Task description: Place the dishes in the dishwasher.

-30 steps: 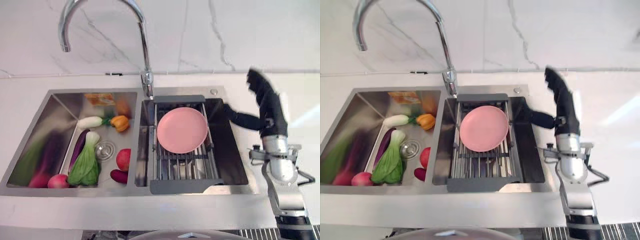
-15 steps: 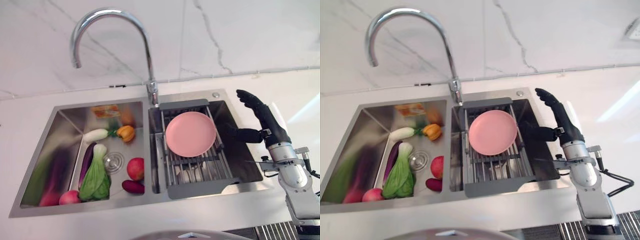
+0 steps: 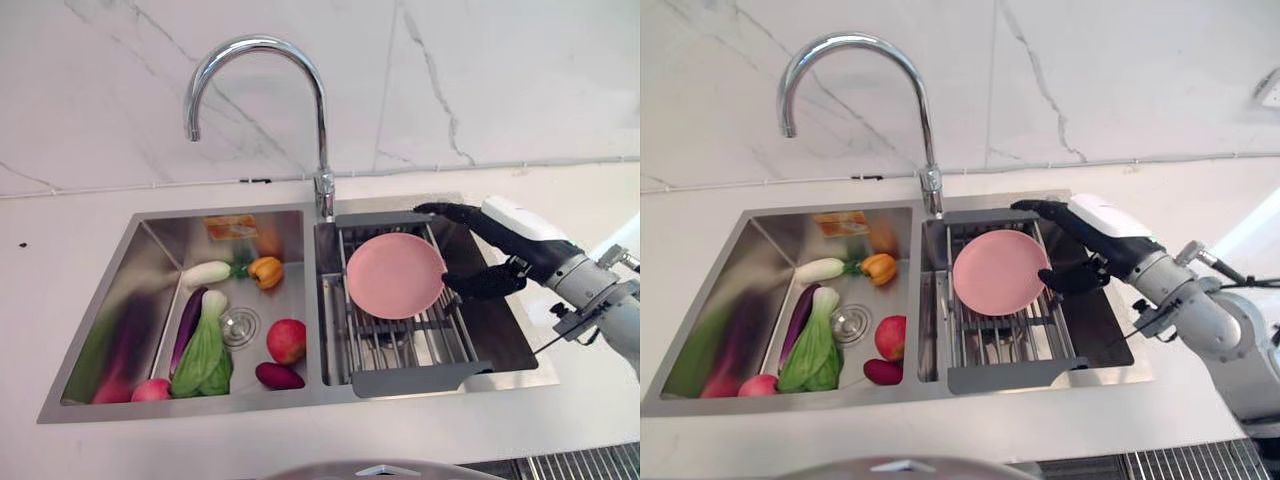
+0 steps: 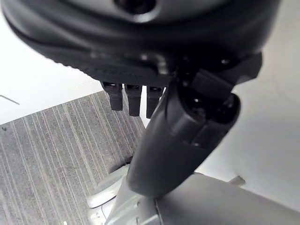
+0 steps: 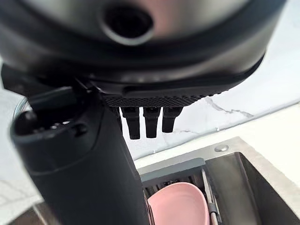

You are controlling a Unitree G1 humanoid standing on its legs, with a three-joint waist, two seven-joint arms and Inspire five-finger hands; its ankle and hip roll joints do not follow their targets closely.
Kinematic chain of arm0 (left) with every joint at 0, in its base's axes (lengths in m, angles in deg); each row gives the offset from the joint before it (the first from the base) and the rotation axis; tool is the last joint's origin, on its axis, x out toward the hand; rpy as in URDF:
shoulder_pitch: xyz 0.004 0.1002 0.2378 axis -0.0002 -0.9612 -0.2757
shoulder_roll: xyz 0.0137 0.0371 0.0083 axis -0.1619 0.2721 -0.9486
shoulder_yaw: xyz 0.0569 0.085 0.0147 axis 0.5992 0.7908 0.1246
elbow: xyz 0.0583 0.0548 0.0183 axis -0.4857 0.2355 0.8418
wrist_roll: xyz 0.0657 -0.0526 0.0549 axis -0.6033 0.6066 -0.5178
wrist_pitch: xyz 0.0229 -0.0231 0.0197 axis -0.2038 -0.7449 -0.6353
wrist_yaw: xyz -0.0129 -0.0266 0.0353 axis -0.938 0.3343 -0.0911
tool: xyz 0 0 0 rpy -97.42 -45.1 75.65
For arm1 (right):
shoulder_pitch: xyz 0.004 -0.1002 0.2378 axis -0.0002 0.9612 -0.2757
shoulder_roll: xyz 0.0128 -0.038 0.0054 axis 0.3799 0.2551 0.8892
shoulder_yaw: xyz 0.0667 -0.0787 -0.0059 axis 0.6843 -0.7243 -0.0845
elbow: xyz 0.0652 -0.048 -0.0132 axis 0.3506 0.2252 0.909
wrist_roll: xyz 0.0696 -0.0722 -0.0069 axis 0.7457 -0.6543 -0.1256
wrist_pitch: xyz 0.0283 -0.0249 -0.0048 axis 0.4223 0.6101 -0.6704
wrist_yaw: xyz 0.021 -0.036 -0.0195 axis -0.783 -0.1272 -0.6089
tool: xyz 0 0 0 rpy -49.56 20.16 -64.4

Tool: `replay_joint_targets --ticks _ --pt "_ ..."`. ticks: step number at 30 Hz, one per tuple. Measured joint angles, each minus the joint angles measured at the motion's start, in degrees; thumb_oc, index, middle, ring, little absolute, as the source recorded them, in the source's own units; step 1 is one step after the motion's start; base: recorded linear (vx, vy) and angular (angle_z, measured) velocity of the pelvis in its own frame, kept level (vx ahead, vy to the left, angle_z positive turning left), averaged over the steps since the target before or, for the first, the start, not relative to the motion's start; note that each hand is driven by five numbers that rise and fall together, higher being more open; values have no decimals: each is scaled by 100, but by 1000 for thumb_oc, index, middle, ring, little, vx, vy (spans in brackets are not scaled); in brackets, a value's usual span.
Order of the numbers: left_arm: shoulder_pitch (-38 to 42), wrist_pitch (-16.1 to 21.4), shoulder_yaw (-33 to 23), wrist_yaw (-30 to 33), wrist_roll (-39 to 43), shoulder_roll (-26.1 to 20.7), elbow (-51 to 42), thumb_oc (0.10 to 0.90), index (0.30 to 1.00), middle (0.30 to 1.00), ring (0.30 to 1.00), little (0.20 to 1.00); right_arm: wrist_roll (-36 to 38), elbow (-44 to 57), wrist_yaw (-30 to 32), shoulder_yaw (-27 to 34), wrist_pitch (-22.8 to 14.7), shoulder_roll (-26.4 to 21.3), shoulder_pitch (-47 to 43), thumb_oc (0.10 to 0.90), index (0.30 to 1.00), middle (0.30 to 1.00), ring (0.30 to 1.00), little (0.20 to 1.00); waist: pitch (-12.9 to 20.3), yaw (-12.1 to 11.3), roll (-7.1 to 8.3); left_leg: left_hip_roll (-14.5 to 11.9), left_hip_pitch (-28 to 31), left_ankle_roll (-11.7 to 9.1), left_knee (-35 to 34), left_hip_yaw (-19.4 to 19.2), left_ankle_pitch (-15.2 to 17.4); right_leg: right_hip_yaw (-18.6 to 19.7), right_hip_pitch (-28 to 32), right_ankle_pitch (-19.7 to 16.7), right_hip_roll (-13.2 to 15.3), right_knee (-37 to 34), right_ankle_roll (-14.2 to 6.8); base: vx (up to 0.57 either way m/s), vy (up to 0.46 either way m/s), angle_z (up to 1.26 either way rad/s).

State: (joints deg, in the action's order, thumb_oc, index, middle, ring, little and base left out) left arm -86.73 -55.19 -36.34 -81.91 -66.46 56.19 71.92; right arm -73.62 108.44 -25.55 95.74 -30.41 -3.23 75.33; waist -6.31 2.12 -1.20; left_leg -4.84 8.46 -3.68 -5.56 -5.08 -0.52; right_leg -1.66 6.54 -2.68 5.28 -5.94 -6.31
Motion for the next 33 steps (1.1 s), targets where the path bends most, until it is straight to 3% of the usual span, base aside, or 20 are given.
replay_joint_targets --ticks 6,7,17,33 --pt "-5 0 -59 -53 3 -12 0 800 900 900 900 900 47 149 -250 209 -2 -62 5 800 900 900 900 900 10 23 21 -8 -1 -1 4 -1 0 1 -16 0 -9 0 0 0 0 0" --pt "-5 0 -55 -73 4 -16 -1 800 900 900 900 900 49 207 -408 204 -4 -222 10 800 900 900 900 900 12 23 17 -8 -1 -1 4 -3 -1 1 -16 0 -8 1 0 0 0 0" --pt "-3 4 -30 -176 2 -46 -3 800 900 900 900 900 25 188 -757 16 -9 -225 97 800 900 900 900 900 18 21 20 -5 6 -3 2 67 -2 -41 29 1 -4 -1 1 -2 3 1" --pt "-14 35 50 -236 -3 -36 -7 800 900 900 900 900 -1799 -411 -614 -593 -305 344 235 800 900 900 900 900 43 -37 -26 31 -11 0 1 130 -7 -137 56 20 35 -4 -16 2 2 2"
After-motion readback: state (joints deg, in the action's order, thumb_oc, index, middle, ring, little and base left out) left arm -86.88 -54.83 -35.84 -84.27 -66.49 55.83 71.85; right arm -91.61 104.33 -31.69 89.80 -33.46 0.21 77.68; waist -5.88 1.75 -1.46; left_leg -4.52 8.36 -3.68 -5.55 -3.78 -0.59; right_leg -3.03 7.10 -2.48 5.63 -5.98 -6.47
